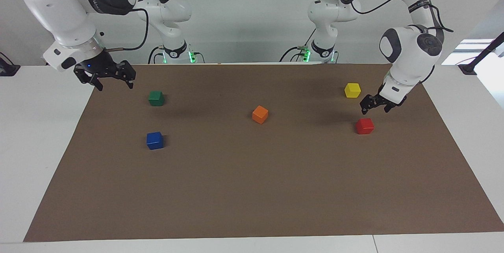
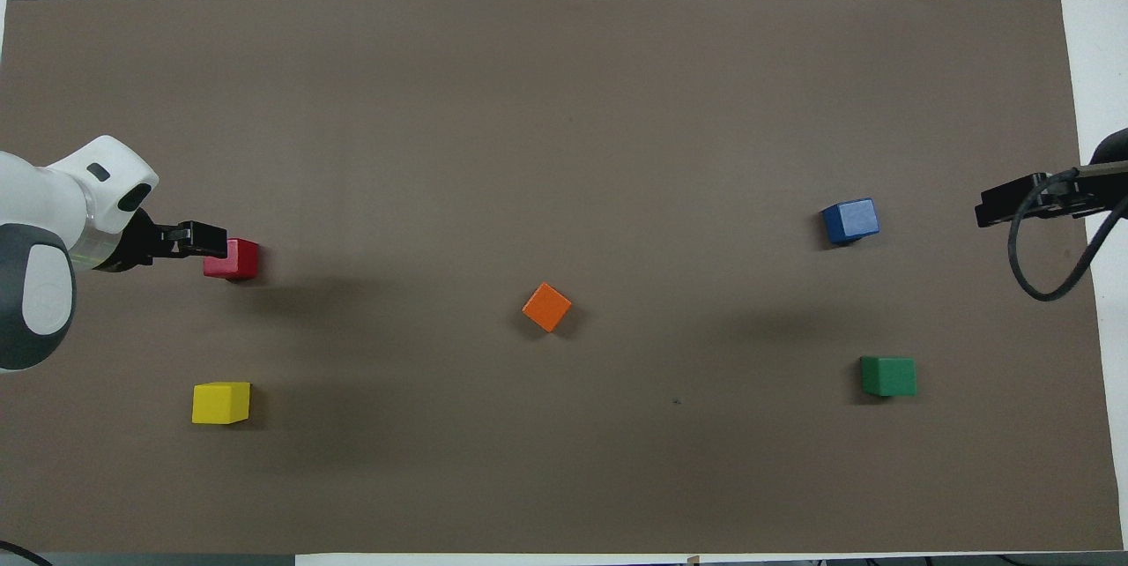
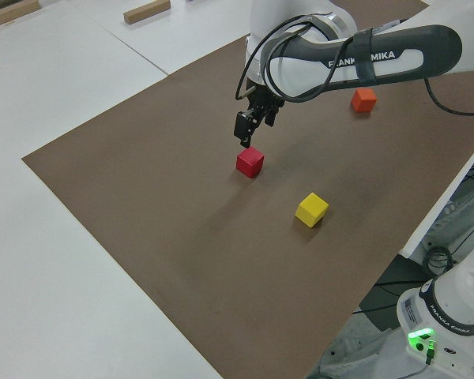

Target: Transfer red block to right arm and stack on blue block

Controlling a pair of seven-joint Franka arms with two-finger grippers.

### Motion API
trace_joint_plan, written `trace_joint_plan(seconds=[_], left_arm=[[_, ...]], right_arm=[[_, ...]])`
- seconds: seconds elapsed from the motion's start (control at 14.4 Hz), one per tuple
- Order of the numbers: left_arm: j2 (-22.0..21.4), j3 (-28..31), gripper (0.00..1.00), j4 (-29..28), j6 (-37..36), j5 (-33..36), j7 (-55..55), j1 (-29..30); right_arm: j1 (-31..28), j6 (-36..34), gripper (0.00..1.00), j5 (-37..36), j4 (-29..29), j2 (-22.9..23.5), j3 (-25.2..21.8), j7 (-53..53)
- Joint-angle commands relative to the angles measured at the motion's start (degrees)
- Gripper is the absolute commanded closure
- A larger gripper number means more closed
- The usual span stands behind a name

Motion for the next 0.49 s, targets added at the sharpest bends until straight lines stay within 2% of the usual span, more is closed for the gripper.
trace_joint_plan(seconds=[0.0,0.14,0.42], left_arm=[[1.26,-0.01,0.00,-3.12,5.57,0.87,-1.21,0.20],[1.35,-0.01,0.00,-4.62,7.87,0.87,-1.74,0.11],[3.46,-0.01,0.00,-4.53,9.63,0.96,-1.30,0.11]], right_arm=[[-0.27,3.50,0.00,2.14,-4.75,-1.76,0.38,0.91],[-0.27,5.52,0.00,3.36,-5.71,-0.79,0.46,0.47],[-0.27,9.65,0.00,16.87,-6.95,0.97,0.38,-7.16]])
